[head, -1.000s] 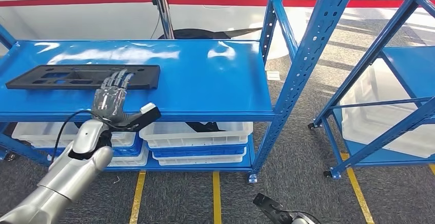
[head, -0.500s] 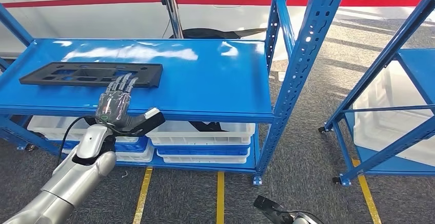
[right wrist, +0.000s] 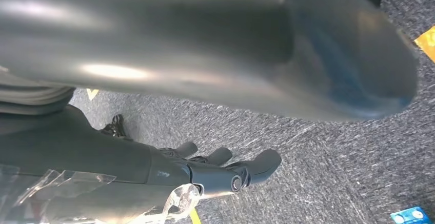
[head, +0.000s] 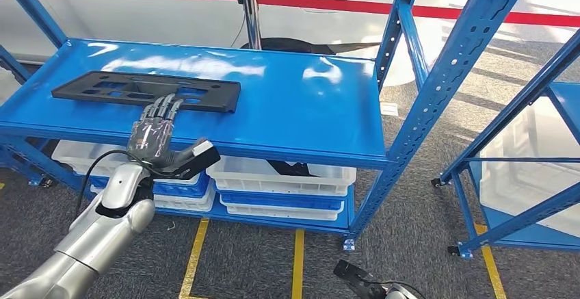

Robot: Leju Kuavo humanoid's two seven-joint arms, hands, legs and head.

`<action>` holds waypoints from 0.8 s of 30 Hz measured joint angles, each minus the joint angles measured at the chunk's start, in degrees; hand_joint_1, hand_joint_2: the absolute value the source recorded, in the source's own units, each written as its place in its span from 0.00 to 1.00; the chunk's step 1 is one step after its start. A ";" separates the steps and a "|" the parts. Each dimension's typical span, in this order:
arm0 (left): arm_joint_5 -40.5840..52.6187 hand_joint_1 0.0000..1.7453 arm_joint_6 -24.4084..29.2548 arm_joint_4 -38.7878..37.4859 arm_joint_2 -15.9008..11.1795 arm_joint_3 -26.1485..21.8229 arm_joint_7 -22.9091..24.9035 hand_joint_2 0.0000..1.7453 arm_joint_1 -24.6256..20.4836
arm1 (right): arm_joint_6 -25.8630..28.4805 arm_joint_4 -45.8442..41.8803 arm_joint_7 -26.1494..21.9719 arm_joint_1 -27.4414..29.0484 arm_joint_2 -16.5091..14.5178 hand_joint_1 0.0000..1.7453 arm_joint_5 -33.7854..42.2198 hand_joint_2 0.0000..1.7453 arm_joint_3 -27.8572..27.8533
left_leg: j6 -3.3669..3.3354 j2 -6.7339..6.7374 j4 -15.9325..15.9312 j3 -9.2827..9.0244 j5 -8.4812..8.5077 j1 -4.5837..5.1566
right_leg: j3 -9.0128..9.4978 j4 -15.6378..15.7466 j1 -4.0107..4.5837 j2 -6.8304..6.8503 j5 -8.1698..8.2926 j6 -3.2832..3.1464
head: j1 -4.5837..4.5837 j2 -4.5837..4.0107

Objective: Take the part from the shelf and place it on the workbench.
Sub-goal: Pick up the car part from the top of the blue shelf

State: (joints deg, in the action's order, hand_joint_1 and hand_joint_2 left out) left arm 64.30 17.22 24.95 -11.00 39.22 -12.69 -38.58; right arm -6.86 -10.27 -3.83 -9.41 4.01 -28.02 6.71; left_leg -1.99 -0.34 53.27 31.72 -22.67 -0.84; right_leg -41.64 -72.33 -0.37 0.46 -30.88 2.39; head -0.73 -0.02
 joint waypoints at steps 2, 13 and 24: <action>-0.08 0.00 -0.13 0.12 0.01 -0.01 0.18 0.00 -0.01 | 0.03 0.00 0.14 0.03 0.07 0.00 0.21 0.00 0.00 | 0.15 -0.48 0.02 -0.23 -0.13 -0.06 | 3.37 7.38 -0.11 -0.15 4.28 -0.20 | 0.01 0.00; -0.84 0.00 -0.61 0.45 -0.12 -0.08 0.87 0.00 -0.18 | 0.08 0.00 0.30 -0.16 0.04 0.00 0.34 0.00 -0.05 | 2.77 -0.56 16.24 7.98 -7.72 -0.09 | 8.42 18.07 -0.24 -0.48 7.26 -2.80 | -0.34 0.00; -0.70 0.00 -0.36 0.47 -0.12 -0.13 0.88 0.00 -0.34 | 0.04 0.00 0.35 -0.25 0.05 0.00 0.22 0.00 -0.09 | 0.48 0.14 0.41 1.71 0.71 0.19 | 8.83 16.69 0.19 -0.39 5.13 -0.74 | -0.29 0.00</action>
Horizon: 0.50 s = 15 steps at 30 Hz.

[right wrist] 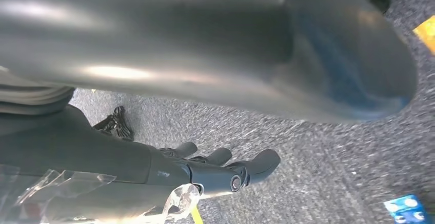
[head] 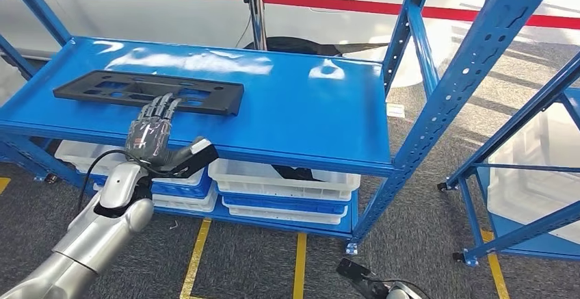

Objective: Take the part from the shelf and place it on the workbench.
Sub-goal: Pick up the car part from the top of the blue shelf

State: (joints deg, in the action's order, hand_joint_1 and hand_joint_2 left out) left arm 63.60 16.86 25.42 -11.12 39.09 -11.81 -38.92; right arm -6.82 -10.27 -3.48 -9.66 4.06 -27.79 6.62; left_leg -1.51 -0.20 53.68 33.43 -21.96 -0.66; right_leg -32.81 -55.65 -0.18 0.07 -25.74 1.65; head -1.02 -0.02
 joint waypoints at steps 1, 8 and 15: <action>0.04 0.00 0.09 0.00 0.01 -0.03 0.00 0.00 -0.13 | -0.01 0.00 -0.01 -0.02 0.02 0.00 -0.04 0.00 0.00 | -0.33 -0.05 -0.10 -0.15 0.01 -0.12 | -1.07 -2.38 -0.06 -0.02 -1.36 0.30 | 0.04 0.00; 0.19 0.00 0.32 0.00 0.02 0.01 -0.01 0.00 0.10 | -0.09 0.00 0.03 0.06 0.03 0.00 -0.29 0.00 -0.01 | -0.86 -0.91 -0.06 -1.12 -0.73 -0.11 | -6.01 -9.61 -0.30 -0.08 -0.94 0.59 | 0.17 0.00; 0.17 0.00 0.19 0.00 -0.01 0.04 -0.03 0.00 -0.15 | -0.20 0.00 0.09 -0.17 0.05 0.00 -0.32 0.00 -0.03 | 0.85 -1.02 1.15 -0.99 -2.37 0.26 | -1.17 1.25 -0.34 -0.23 2.67 -1.17 | 0.12 0.00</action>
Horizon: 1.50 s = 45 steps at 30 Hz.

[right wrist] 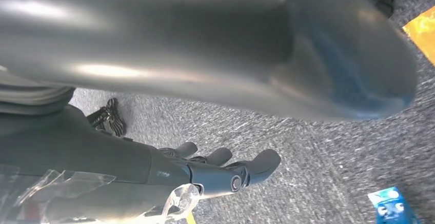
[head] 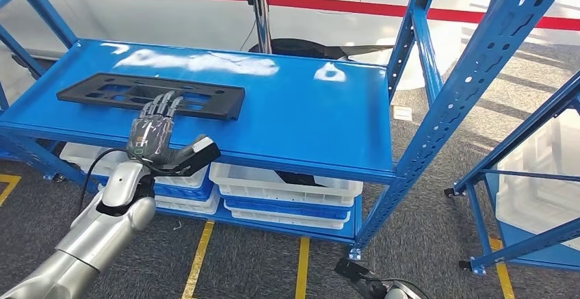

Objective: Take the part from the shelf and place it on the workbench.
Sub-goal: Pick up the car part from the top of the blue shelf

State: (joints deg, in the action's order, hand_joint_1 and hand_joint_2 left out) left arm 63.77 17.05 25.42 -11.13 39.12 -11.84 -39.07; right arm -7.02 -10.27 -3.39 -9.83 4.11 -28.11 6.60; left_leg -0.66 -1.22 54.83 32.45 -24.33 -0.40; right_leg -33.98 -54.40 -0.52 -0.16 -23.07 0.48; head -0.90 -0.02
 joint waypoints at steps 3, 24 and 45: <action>0.00 0.00 -0.02 0.00 -0.02 -0.01 -0.02 0.00 -0.10 | 0.00 0.00 -0.01 -0.02 -0.05 0.00 -0.01 0.00 -0.08 | 0.92 0.26 10.18 4.80 -4.89 -0.23 | 0.20 0.20 -0.28 0.04 -0.04 -0.61 | -0.23 0.00; 0.79 0.00 -0.81 0.03 0.02 0.03 0.14 0.00 -0.32 | 0.00 0.00 0.26 0.12 0.03 0.00 -0.19 0.00 -0.16 | -1.59 0.26 -1.05 -1.71 0.16 -0.23 | -3.53 -6.91 0.03 -0.06 -0.92 1.23 | 0.10 0.00; 0.66 0.00 -1.14 0.20 0.00 -0.01 0.17 0.00 -0.68 | 0.00 0.00 0.17 -0.15 0.07 0.00 -0.69 0.00 -0.23 | -0.55 0.72 -0.70 1.34 2.10 -0.50 | 0.42 -0.71 -0.05 -0.24 -1.54 1.38 | -0.04 0.00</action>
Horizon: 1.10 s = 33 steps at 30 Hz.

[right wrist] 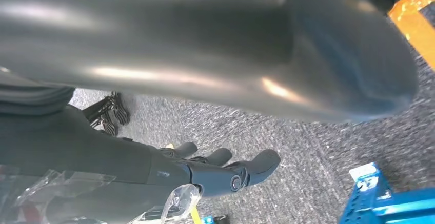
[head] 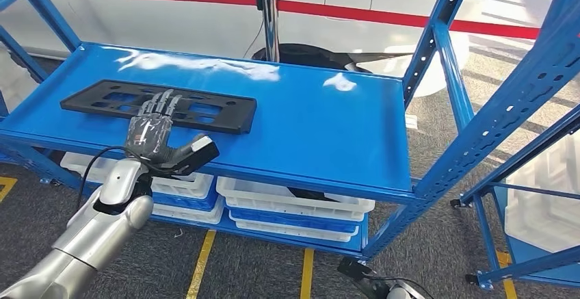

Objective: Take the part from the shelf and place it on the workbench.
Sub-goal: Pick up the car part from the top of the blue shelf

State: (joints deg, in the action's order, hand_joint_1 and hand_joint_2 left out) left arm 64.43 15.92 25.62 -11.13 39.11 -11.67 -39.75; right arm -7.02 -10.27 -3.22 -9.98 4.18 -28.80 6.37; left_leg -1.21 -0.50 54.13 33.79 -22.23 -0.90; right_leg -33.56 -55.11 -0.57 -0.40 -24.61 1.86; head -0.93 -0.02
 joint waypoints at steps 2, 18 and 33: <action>0.04 0.00 0.00 0.04 0.01 -0.05 0.00 0.00 -0.29 | 0.00 0.00 0.02 -0.04 0.04 0.00 -0.02 0.00 0.01 | -0.60 -0.03 -0.15 -0.22 0.05 -0.16 | -2.07 -4.98 -0.11 0.10 -2.89 0.44 | 0.09 0.00; 0.09 0.00 -0.92 0.08 0.00 0.06 -0.71 0.25 -0.27 | 0.00 0.00 0.09 -0.14 0.02 0.00 -0.08 0.00 0.01 | 1.54 -0.23 9.48 3.30 -6.22 0.13 | -0.60 0.52 -0.07 0.11 1.54 -2.02 | -0.08 0.00; -0.34 0.00 -6.05 0.08 -0.52 0.10 -4.14 1.00 0.08 | -0.61 0.00 -0.09 -0.07 0.03 0.00 -0.68 0.00 0.05 | -0.96 0.06 -0.41 -0.35 0.26 0.06 | -4.07 -8.96 0.13 0.03 -4.60 0.23 | 0.09 0.00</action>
State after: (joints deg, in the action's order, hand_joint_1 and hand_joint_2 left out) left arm 64.10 9.86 25.70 -11.64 39.22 -15.81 -39.67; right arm -7.62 -10.27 -3.31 -10.06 4.21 -29.49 6.42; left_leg -2.17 -0.44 53.72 33.44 -21.97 -0.83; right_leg -37.63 -64.06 -0.44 -0.37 -29.22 2.09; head -0.84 -0.02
